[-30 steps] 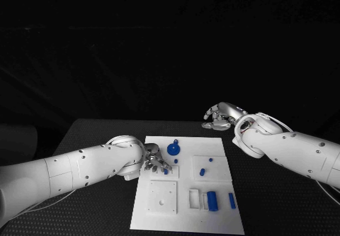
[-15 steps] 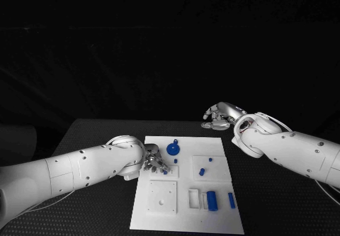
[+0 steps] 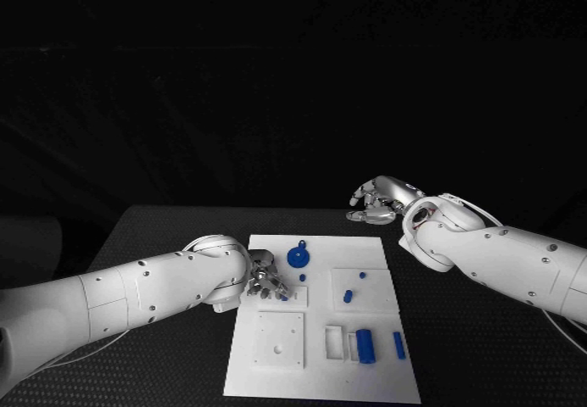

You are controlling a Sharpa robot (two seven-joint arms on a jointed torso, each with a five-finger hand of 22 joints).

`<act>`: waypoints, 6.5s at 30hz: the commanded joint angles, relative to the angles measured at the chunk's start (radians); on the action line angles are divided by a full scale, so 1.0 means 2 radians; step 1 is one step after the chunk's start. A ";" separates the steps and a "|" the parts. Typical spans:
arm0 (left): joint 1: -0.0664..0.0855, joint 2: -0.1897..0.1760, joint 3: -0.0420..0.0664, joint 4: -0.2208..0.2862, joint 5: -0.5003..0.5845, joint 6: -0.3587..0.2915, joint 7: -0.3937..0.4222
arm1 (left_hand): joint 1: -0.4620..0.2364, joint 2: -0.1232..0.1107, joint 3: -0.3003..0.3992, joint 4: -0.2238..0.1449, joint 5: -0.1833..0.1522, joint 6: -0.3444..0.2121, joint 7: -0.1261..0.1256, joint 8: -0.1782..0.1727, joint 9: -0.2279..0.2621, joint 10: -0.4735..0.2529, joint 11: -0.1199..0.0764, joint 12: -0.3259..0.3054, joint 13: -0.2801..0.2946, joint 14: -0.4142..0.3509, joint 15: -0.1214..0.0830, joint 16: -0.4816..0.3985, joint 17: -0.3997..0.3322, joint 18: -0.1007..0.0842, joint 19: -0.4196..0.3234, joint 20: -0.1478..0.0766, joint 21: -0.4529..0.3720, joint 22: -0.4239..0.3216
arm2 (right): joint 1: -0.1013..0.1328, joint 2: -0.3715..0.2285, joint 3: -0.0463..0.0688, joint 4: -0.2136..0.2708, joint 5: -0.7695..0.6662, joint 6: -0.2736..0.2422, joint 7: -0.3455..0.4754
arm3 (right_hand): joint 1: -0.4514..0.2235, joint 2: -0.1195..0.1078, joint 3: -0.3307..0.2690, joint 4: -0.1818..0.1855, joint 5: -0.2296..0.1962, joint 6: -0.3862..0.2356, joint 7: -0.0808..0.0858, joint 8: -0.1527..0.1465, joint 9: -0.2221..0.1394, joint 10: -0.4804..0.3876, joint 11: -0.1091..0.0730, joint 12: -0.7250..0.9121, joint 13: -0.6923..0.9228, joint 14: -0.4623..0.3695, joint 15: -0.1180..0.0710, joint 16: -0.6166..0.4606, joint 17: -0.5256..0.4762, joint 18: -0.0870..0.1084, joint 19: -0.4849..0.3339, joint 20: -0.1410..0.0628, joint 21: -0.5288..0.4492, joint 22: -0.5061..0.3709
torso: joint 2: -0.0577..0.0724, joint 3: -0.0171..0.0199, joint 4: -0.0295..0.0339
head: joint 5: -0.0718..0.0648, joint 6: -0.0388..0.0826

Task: Assemble the parts on the task board

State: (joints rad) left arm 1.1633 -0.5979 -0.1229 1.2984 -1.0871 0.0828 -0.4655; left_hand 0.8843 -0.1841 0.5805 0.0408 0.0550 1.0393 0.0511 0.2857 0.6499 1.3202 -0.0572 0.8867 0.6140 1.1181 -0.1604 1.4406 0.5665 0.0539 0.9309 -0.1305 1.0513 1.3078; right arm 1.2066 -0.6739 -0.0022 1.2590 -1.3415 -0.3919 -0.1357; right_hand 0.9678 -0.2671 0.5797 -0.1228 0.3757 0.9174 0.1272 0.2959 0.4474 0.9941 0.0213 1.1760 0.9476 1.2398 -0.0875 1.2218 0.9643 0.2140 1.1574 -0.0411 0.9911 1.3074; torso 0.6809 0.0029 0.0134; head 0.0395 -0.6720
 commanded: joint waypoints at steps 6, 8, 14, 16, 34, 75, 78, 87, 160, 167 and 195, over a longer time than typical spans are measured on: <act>-0.002 0.005 0.000 -0.005 0.003 0.008 0.002 | -0.001 0.008 -0.002 -0.004 -0.002 0.002 0.002 0.001 -0.001 0.001 0.000 0.003 -0.001 0.001 -0.002 0.003 -0.001 0.004 -0.005 -0.061 0.001 0.007 | 0.000 0.000 0.000 0.001 -0.003 0.003 0.002 | 0.001 0.003 0.000 -0.002 0.002 0.000 0.003 0.001 0.001 -0.004 -0.001 0.003 -0.001 -0.001 -0.001 -0.003 0.000 0.024 0.000 -0.005 -0.003 0.006 | 0.001 0.0004 -0.0005 | -0.001 -0.001; -0.003 0.005 0.000 -0.006 0.003 0.010 0.002 | 0.000 0.011 -0.003 -0.006 -0.002 0.002 0.002 0.001 -0.002 0.001 -0.001 0.003 -0.001 0.001 -0.002 0.003 -0.001 0.004 -0.005 -0.061 0.001 0.007 | 0.000 0.000 0.000 0.001 -0.003 0.003 0.002 | 0.001 0.003 0.000 -0.002 0.002 0.000 0.003 0.001 0.001 -0.004 -0.001 0.003 -0.001 -0.001 -0.001 -0.003 0.000 0.024 0.000 -0.005 -0.003 0.006 | 0.001 0.0004 -0.0005 | -0.001 -0.001; -0.003 0.006 0.000 -0.007 0.003 0.016 0.000 | 0.004 0.016 -0.006 -0.013 -0.002 0.003 0.001 0.002 -0.002 0.001 -0.001 0.004 -0.002 0.001 -0.002 0.003 -0.001 0.004 -0.005 -0.061 0.001 0.008 | 0.000 0.000 0.000 0.001 -0.003 0.004 0.002 | 0.001 0.003 0.000 -0.002 0.002 0.000 0.003 0.001 0.001 -0.004 -0.001 0.003 -0.001 -0.001 -0.001 -0.003 0.000 0.024 0.000 -0.005 -0.003 0.006 | 0.000 0.0005 0.0002 | -0.002 -0.003; -0.003 0.006 0.000 -0.007 0.003 0.017 0.000 | 0.004 0.016 -0.006 -0.013 -0.002 0.003 0.001 0.002 -0.002 0.001 -0.001 0.004 -0.002 0.001 -0.002 0.003 -0.001 0.004 -0.005 -0.061 0.001 0.008 | 0.000 0.000 0.000 0.001 -0.003 0.004 0.002 | 0.001 0.003 0.000 -0.002 0.002 0.000 0.003 0.001 0.001 -0.004 -0.001 0.003 -0.001 -0.001 -0.001 -0.003 0.000 0.024 0.000 -0.005 -0.003 0.006 | 0.000 0.0005 0.0002 | -0.002 -0.002; -0.003 0.009 0.000 -0.012 0.011 0.013 0.004 | 0.032 0.058 -0.003 -0.051 -0.002 0.006 0.001 0.003 -0.005 0.003 -0.001 0.006 -0.004 0.001 -0.003 0.005 -0.002 0.003 -0.005 -0.060 0.002 0.008 | 0.000 -0.001 0.000 0.003 -0.003 0.005 0.002 | 0.001 0.004 0.000 -0.002 0.002 0.000 0.003 0.001 0.001 -0.004 -0.001 0.003 -0.001 -0.001 -0.001 -0.003 0.000 0.024 0.000 -0.004 -0.003 0.006 | 0.000 0.0006 0.0001 | -0.002 -0.003; -0.003 0.006 0.000 -0.012 0.025 0.001 0.001 | -0.018 0.087 0.013 -0.095 0.107 -0.005 0.005 -0.003 -0.019 0.000 0.002 0.010 -0.011 0.003 0.001 0.005 -0.007 0.001 -0.002 -0.059 0.003 0.007 | -0.001 0.000 0.000 0.001 -0.003 0.006 0.002 | 0.001 0.004 0.000 -0.002 0.003 0.001 0.002 0.001 0.001 -0.004 -0.001 0.004 -0.002 -0.001 -0.001 -0.003 0.000 0.024 0.000 -0.004 -0.003 0.006 | 0.000 0.0005 0.0002 | 0.000 -0.001; -0.003 0.007 0.000 -0.012 0.025 0.000 0.003 | -0.021 0.085 0.014 -0.094 0.108 -0.007 0.006 -0.004 -0.019 0.000 0.003 0.011 -0.012 0.003 0.001 0.005 -0.007 0.001 -0.001 -0.059 0.002 0.007 | -0.001 0.000 0.000 0.001 -0.003 0.006 0.002 | 0.001 0.004 0.000 -0.002 0.003 0.001 0.002 0.001 0.001 -0.004 -0.001 0.004 -0.002 -0.001 -0.001 -0.003 0.000 0.024 0.000 -0.004 -0.004 0.006 | 0.000 0.0006 0.0005 | -0.001 -0.001; -0.003 0.007 0.000 -0.012 0.025 -0.005 0.008 | -0.017 0.099 0.023 -0.099 0.110 -0.015 0.008 -0.008 -0.022 0.000 0.005 0.012 -0.012 0.004 0.002 0.005 -0.008 0.002 0.000 -0.059 0.002 0.007 | -0.001 0.001 0.000 0.001 -0.003 0.006 0.003 | 0.000 0.004 0.000 -0.002 0.003 0.001 0.002 0.001 0.001 -0.004 -0.001 0.004 -0.002 -0.001 -0.001 -0.003 0.000 0.024 0.000 -0.004 -0.004 0.006 | 0.000 0.0002 0.0003 | -0.002 -0.001; 0.005 0.001 0.001 -0.009 0.043 0.024 0.009 | -0.043 0.148 0.043 -0.166 0.252 0.012 -0.002 0.016 -0.011 0.017 -0.005 0.017 -0.018 0.017 -0.006 0.013 -0.007 0.004 0.005 -0.061 0.017 0.009 | -0.002 0.000 0.000 0.000 -0.003 0.013 0.003 | 0.000 0.004 -0.001 -0.002 0.004 0.000 0.003 0.000 0.001 -0.005 -0.001 0.005 -0.003 -0.001 -0.001 -0.003 0.000 0.024 0.000 -0.004 -0.004 0.006 | 0.000 0.0003 0.0002 | -0.001 0.002; 0.005 0.001 0.001 -0.008 0.045 0.020 0.011 | -0.044 0.147 0.042 -0.166 0.249 0.011 -0.002 0.015 -0.011 0.017 -0.004 0.017 -0.018 0.017 -0.006 0.013 -0.007 0.004 0.006 -0.061 0.016 0.008 | -0.003 -0.001 0.000 0.001 -0.004 0.017 0.005 | 0.011 0.006 0.004 -0.011 -0.011 0.000 0.003 0.000 0.001 -0.005 -0.001 0.006 -0.004 -0.001 -0.001 -0.003 0.000 0.024 0.000 -0.005 -0.004 0.007 | 0.000 0.0005 0.0001 | -0.001 0.001; 0.019 -0.042 0.002 0.049 0.138 -0.060 0.046 | -0.018 0.046 0.039 -0.118 0.015 -0.032 0.016 -0.002 -0.016 -0.030 0.013 -0.033 -0.044 -0.012 0.013 -0.044 -0.037 -0.002 -0.016 -0.049 -0.025 -0.012 | -0.045 0.029 -0.014 0.021 -0.047 0.022 -0.074 | 0.016 0.000 0.007 -0.029 -0.156 0.041 -0.013 0.023 0.017 0.018 -0.016 0.037 0.004 0.017 -0.015 0.011 0.007 0.024 0.018 -0.004 0.006 0.009 | 0.000 -0.0016 0.0017 | -0.006 0.008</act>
State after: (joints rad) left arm 1.1985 -0.6780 -0.1194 1.3843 -0.9051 0.0325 -0.4118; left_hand 0.8525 -0.0826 0.6610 -0.1988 0.0921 0.9762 0.0816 0.2836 0.6172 1.2667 -0.0309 0.8246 0.5277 1.0994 -0.1353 1.3569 0.4934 0.0538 0.9018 -0.1250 1.0044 1.2855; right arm 1.1221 -0.6184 -0.0303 1.2967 -1.3922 -0.3642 -0.2196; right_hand 1.0080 -0.2632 0.5961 -0.1834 0.0694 0.9819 0.0888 0.3378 0.4803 1.0243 -0.0090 1.2468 0.9547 1.2712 -0.1150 1.2390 0.9769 0.2154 1.1864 -0.0486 0.9999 1.3078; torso 0.6803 0.0004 0.0151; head 0.0294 -0.6567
